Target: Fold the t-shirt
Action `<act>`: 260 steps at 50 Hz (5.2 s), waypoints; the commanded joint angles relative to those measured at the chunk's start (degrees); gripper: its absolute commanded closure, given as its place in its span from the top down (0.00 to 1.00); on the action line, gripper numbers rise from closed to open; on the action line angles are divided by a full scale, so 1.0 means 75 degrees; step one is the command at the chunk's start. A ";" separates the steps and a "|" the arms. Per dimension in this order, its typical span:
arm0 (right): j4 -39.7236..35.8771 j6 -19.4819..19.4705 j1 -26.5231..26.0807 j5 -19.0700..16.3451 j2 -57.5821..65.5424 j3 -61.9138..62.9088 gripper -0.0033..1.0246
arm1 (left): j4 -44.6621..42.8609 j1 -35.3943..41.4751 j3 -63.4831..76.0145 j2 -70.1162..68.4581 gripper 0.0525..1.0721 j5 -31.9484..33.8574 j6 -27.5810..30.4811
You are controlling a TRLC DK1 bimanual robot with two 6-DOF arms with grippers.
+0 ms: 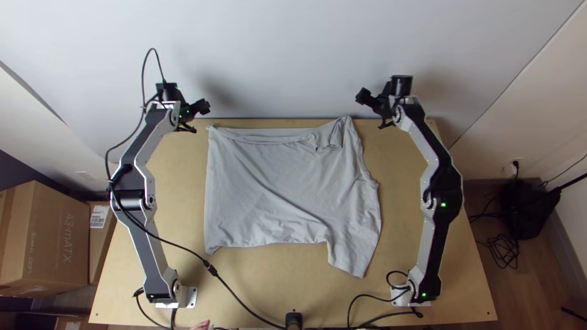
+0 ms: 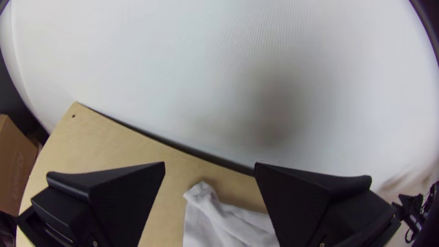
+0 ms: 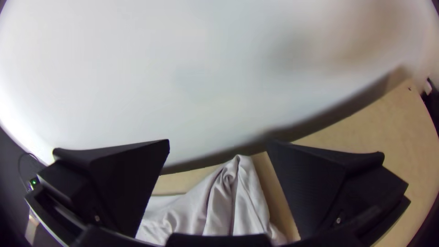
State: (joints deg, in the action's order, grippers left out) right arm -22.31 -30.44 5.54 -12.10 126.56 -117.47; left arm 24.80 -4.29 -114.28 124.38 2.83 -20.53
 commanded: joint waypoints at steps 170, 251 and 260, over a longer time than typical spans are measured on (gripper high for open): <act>-0.4081 0.0765 -0.0387 0.0019 -0.8707 0.8842 0.03 | 0.5518 0.4639 0.9612 -0.7994 0.85 -0.0706 0.2574; -0.1960 0.1996 -0.0715 0.0793 -0.8754 0.6862 0.03 | 0.0819 0.1205 0.7714 -0.9013 0.02 -0.1139 0.1906; -0.1889 0.2207 -0.0516 0.0980 -0.8145 0.5549 0.03 | 0.0584 0.0327 0.6436 -0.8498 0.02 -0.1139 0.1941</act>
State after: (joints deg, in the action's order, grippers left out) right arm -37.95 -15.59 1.19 -7.90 63.11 -69.82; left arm 30.28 1.26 -59.55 59.05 -3.70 -6.44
